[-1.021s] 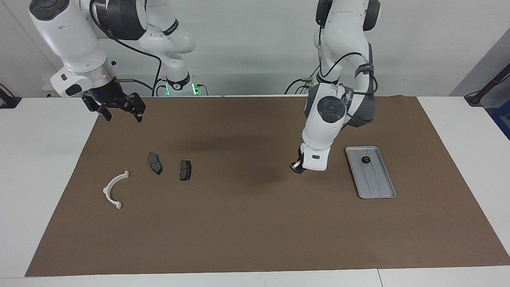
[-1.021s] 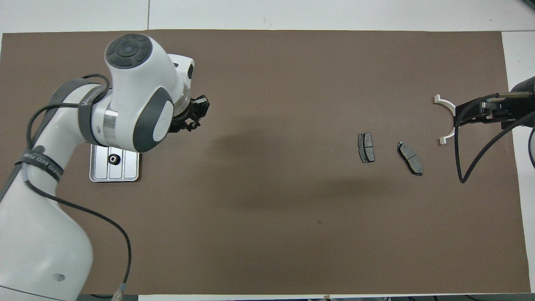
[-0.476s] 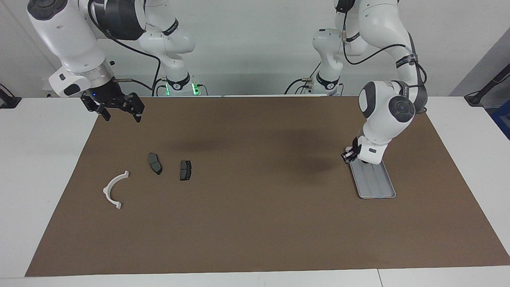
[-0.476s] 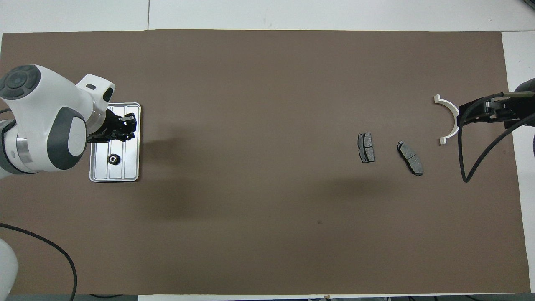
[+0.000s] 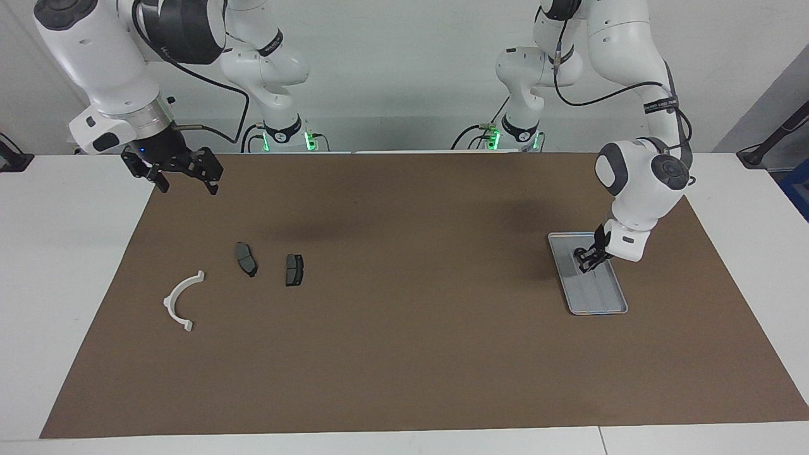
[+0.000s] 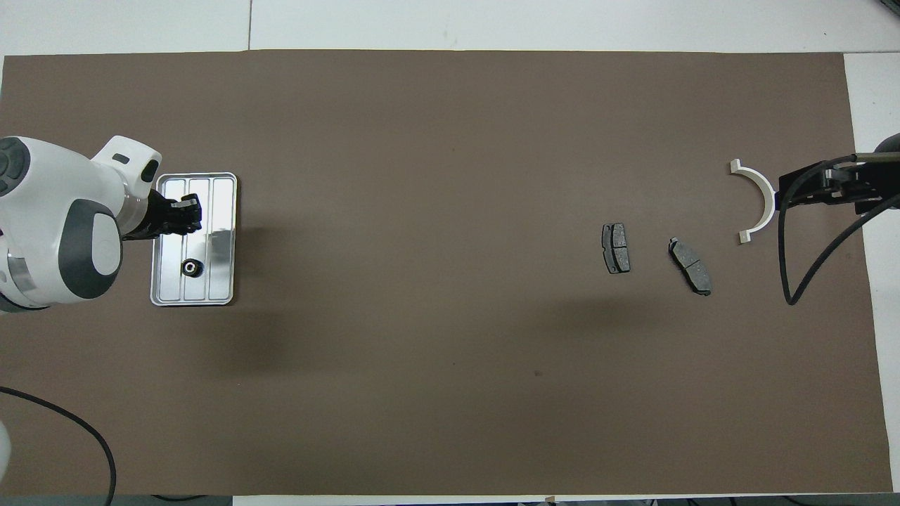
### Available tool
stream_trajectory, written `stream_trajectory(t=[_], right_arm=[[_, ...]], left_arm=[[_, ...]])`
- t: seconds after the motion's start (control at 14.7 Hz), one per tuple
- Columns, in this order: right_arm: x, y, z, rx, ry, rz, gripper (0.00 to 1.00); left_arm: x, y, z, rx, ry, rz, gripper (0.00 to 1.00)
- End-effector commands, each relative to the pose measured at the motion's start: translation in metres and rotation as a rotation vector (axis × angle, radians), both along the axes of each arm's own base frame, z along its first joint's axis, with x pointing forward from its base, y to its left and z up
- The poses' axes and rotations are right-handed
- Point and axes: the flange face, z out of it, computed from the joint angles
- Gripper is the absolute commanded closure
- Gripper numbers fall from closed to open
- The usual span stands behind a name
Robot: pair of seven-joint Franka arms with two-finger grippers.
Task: Pick bearing gear from pile to tray
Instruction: 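Carry the black part with the left gripper over the silver tray, then lower the part into the tray and open the left gripper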
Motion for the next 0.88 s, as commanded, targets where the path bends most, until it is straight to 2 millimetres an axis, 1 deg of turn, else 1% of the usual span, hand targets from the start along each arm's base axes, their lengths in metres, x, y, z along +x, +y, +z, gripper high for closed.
stream_trajectory(t=[0.0,0.14,0.27,0.54,0.61,0.82], right_arm=[[0.001,-0.004,0.001,0.011,-0.014,0.021,0.00],[0.001,-0.005,0.001,0.011,-0.014,0.019,0.00],[0.001,-0.005,0.001,0.009,-0.014,0.019,0.00],[0.001,-0.005,0.001,0.011,-0.014,0.019,0.00],[0.001,-0.005,0.001,0.011,-0.016,0.019,0.00],[0.002,-0.005,-0.002,0.014,-0.019,0.018,0.00]], left_arm=[[-0.004,0.003,-0.003,0.039,-0.024,-0.040,1.00],[-0.002,0.001,-0.014,0.052,-0.015,-0.048,1.00],[0.004,0.001,-0.022,0.056,-0.025,-0.045,1.00],[0.013,-0.002,-0.032,0.062,-0.035,-0.048,1.00],[0.014,-0.005,-0.040,0.064,-0.034,-0.048,1.00],[0.015,-0.007,-0.044,0.065,-0.042,-0.032,1.00]])
